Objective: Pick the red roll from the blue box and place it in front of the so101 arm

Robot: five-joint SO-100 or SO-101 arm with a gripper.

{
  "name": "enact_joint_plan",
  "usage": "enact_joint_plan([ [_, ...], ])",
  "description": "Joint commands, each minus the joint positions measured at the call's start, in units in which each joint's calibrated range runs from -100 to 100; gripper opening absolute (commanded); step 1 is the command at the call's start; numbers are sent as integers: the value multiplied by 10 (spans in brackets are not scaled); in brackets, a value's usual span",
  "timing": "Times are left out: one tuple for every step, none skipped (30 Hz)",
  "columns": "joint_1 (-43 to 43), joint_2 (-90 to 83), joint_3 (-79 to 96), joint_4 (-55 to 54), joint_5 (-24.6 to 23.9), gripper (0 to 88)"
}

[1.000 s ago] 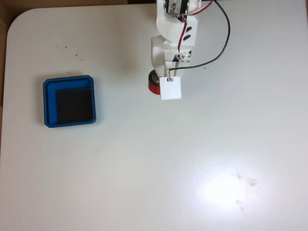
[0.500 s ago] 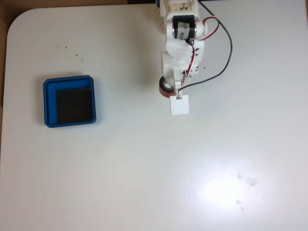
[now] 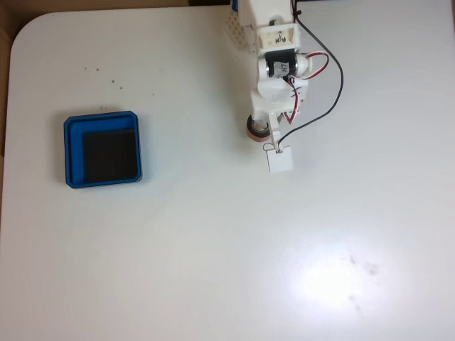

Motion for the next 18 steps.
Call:
enact_joint_plan([
  [-6,-3,12,-24,3,6],
  [-6,-3,13,-25,3,6],
  [-6,-3,13,-25,3,6],
  [-6,-3,14,-25,3,6],
  [-6,-3,16,-25,3,6],
  [-6,-3,20,-25,2,6],
  [-6,-3,25,-26,2,6],
  [-6,-3,29,-29,2,6],
  [-6,-3,31,-32,2,6],
  [-6,-4,33,-38,2,6],
  [-6,-4,36,-43,2,6],
  [-6,-4,39,-49,2,6],
  [-6,-4,44,-54,2,6],
  [-6,-5,49,-59,2,6],
  [-6,-6,55,-63,2,6],
  [-6,-7,58,-66,2,6],
  [-6,-7,61,-69,2,6],
  [-5,-7,63,-69,2,6],
])
